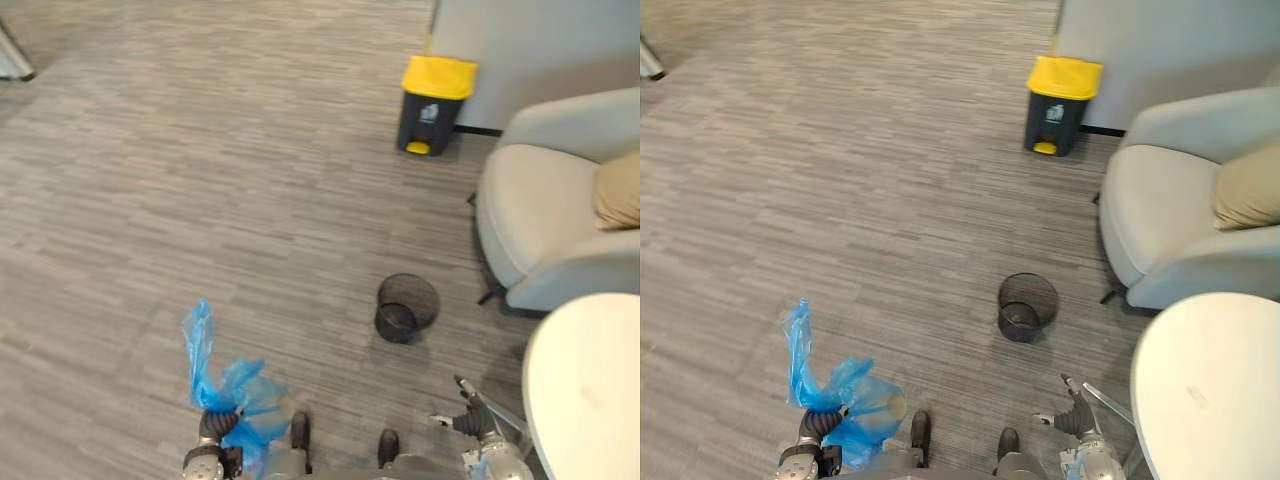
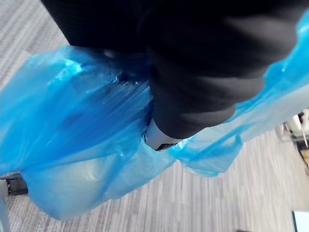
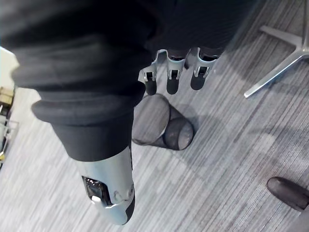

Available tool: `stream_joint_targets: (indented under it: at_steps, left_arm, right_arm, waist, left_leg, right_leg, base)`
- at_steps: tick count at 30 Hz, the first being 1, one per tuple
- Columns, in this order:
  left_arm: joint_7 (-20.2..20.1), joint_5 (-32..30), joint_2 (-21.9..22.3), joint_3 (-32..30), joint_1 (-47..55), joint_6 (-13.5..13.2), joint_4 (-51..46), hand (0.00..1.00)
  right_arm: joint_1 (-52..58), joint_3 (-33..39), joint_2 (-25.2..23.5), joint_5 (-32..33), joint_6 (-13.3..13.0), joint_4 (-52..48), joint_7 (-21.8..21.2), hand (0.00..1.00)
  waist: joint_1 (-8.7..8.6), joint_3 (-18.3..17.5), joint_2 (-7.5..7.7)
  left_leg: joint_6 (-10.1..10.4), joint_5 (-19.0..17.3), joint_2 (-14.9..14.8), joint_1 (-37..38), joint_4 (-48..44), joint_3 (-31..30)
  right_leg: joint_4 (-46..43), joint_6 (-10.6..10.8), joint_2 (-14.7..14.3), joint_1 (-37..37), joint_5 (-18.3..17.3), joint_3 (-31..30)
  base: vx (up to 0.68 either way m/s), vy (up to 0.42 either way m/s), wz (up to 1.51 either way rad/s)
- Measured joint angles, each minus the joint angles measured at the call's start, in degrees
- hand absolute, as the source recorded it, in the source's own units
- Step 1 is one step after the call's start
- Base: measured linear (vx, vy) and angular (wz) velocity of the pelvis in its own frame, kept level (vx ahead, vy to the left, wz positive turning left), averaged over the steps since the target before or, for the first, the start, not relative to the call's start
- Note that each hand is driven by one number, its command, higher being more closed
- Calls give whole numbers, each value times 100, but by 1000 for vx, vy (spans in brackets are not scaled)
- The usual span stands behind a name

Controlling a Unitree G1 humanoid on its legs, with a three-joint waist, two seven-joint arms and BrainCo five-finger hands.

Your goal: Gather rubbish on tea table into small bin, then transfer packed bag to large trash can.

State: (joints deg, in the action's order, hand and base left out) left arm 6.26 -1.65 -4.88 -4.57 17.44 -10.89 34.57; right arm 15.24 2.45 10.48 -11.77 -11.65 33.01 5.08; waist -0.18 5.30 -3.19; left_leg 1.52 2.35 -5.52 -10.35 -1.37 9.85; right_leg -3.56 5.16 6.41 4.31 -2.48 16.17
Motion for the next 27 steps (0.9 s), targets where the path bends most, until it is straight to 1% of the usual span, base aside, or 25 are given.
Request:
stream_joint_targets:
  at_steps: [1,2,3,4,5,6,7,8,9,10,11,13,15,16,17,18,19,20,21,22,23,24,25,26,27]
  left_arm:
    - [3,1,-8,-5,60,1,-2,100]
    - [3,0,-8,-4,66,2,-2,100]
    - [0,-1,-11,-3,59,3,-21,100]
    - [-1,-1,-23,3,57,2,-76,100]
    - [-1,0,-52,13,62,2,-132,100]
    - [5,1,-137,51,51,30,-223,100]
    - [7,1,-203,78,43,53,-285,100]
    - [11,0,-258,96,42,55,-357,100]
    - [14,0,-380,142,5,56,-462,100]
    - [18,0,-465,172,-28,55,-511,100]
    - [22,0,-491,174,-58,55,-524,100]
    - [32,0,-537,175,-283,56,-529,100]
    - [33,0,-532,177,-536,53,-483,100]
    - [33,-1,-535,176,-595,51,-463,100]
    - [36,-3,-523,173,-746,47,-444,100]
    - [35,-3,-509,172,-756,40,-447,100]
    - [38,-3,-447,151,-744,36,-447,100]
    - [38,-3,-356,150,-737,44,-448,100]
    - [36,-3,-264,143,-735,50,-448,100]
    - [33,-3,-85,143,-721,48,-461,100]
    - [27,-3,-33,144,-642,40,-473,100]
    - [34,-2,75,124,-527,39,-513,100]
    - [33,-2,94,115,-546,42,-547,100]
    - [26,-2,92,116,-585,42,-552,100]
    - [25,-3,70,114,-636,40,-626,100]
  right_arm:
    - [-55,-7,-55,-1,36,-9,3,0]
    - [-79,-4,-77,-1,52,-8,9,0]
    - [-132,-4,-119,0,81,-8,14,0]
    - [-185,-7,-149,0,89,-11,19,0]
    - [-212,-11,-169,0,89,-15,20,0]
    - [-259,-25,-210,-1,100,-29,21,0]
    - [-281,-82,-233,1,122,-82,22,0]
    - [-283,-121,-260,2,134,-108,23,0]
    - [-301,-158,-347,5,144,-124,23,0]
    - [-301,-200,-394,11,147,-134,21,0]
    - [-308,-223,-394,15,147,-141,22,0]
    - [-417,-202,-387,26,147,-141,36,0]
    - [-538,-177,-366,45,162,0,53,0]
    - [-532,-169,-361,45,196,22,59,0]
    - [-472,-134,-336,45,218,46,95,0]
    - [-448,-122,-328,45,227,46,92,0]
    - [-437,-118,-312,43,251,34,92,0]
    - [-477,-116,-310,38,262,-19,98,0]
    - [-474,-119,-290,37,267,-60,93,0]
    - [-450,-131,-242,37,268,-105,89,0]
    - [-458,-115,-233,40,270,-136,95,0]
    - [-395,-127,-232,48,291,-232,112,0]
    - [-492,-69,-217,65,296,-276,135,0]
    - [-515,-20,-231,80,296,-285,140,0]
    - [-557,-25,-263,106,296,-295,138,0]
  waist:
    - [68,32,68]
    - [98,19,47]
    - [96,29,88]
    - [97,91,225]
    - [91,107,249]
    - [97,200,336]
    - [89,296,374]
    - [78,347,408]
    - [76,449,388]
    - [58,447,496]
    - [20,453,526]
    - [-122,483,553]
    - [-248,542,512]
    - [-266,542,507]
    - [-361,554,437]
    - [-406,544,373]
    - [-386,521,280]
    - [-354,567,187]
    - [-356,593,161]
    - [-354,651,132]
    - [-272,631,83]
    - [-173,643,48]
    - [-69,653,38]
    - [-24,676,81]
    - [74,743,199]
  left_leg:
    - [0,-2,54,-3,-112,-8]
    - [24,-34,79,-16,-188,-5]
    - [-11,-264,183,-116,-468,12]
    - [-96,-493,265,-237,-896,118]
    - [-88,-656,255,-309,-1131,161]
    - [-109,-1036,296,-384,-1613,136]
    - [-141,-1322,253,-402,-1963,116]
    - [-148,-1428,224,-355,-2062,102]
    - [-168,-1609,139,-252,-2169,80]
    - [-163,-1712,100,-140,-2138,74]
    - [-155,-1771,72,-90,-2128,74]
    - [-89,-1953,10,48,-2028,48]
    - [34,-2045,-12,259,-1858,11]
    - [130,-2079,-13,338,-1835,-1]
    - [371,-2262,-86,565,-1866,-145]
    - [465,-2327,-171,683,-1845,-207]
    - [584,-2280,-407,790,-2097,-228]
    - [565,-2007,-607,616,-2847,-254]
    - [409,-1717,-661,484,-3361,-246]
    - [5,-842,-795,286,-4338,-155]
    - [-85,-346,-937,190,-4807,-165]
    - [0,-704,-1097,-77,-5619,-236]
    - [12,-1292,-987,-480,-6032,-294]
    - [-11,-1494,-867,-666,-6028,-285]
    - [-104,-1735,-568,-1005,-5780,-244]
  right_leg:
    - [-101,78,85,12,-98,-5]
    - [-180,107,134,13,-195,-16]
    - [-499,206,279,109,-484,-56]
    - [-956,304,494,246,-767,-101]
    - [-1253,357,596,307,-855,-122]
    - [-2057,404,786,506,-937,-312]
    - [-3088,271,837,936,-828,-643]
    - [-3628,213,826,1178,-654,-823]
    - [-4247,224,688,1564,-824,-1083]
    - [-4303,167,534,1793,-1039,-1144]
    - [-4210,149,480,1881,-1111,-1135]
    - [-3224,117,229,2284,-1087,-888]
    - [-1984,39,94,2375,-701,-711]
    - [-1702,-42,61,2366,-558,-703]
    - [-1869,-316,23,2400,-84,-687]
    - [-2057,-396,-29,2379,14,-634]
    - [-2445,-588,-162,2271,-291,-515]
    - [-2726,-761,-236,2139,-550,-411]
    - [-2941,-853,-234,2072,-641,-348]
    - [-3371,-904,-339,1971,-814,-284]
    - [-2847,-784,-443,1633,-915,-301]
    - [-2315,-997,-713,1041,-1139,-409]
    - [-2102,-1150,-867,703,-1231,-686]
    - [-1950,-1161,-882,521,-1237,-788]
    - [-1560,-1161,-865,65,-1237,-1026]
  base:
    - [100,44,23]
    - [128,102,21]
    - [165,138,25]
    - [182,142,24]
    - [201,101,12]
    - [215,95,1]
    - [213,97,-3]
    - [230,108,-7]
    - [259,61,-8]
    - [273,24,-6]
    - [372,-30,-8]
    - [411,-63,-6]
    - [403,-83,12]
    - [543,-135,42]
    - [620,-192,50]
    - [800,-244,46]
    - [839,-291,14]
    - [708,-260,1]
    - [652,-338,-2]
    - [443,-295,-5]
    - [467,-337,-49]
    - [482,-226,-83]
    - [546,-170,-93]
    - [638,-92,-83]
    - [626,-64,-82]
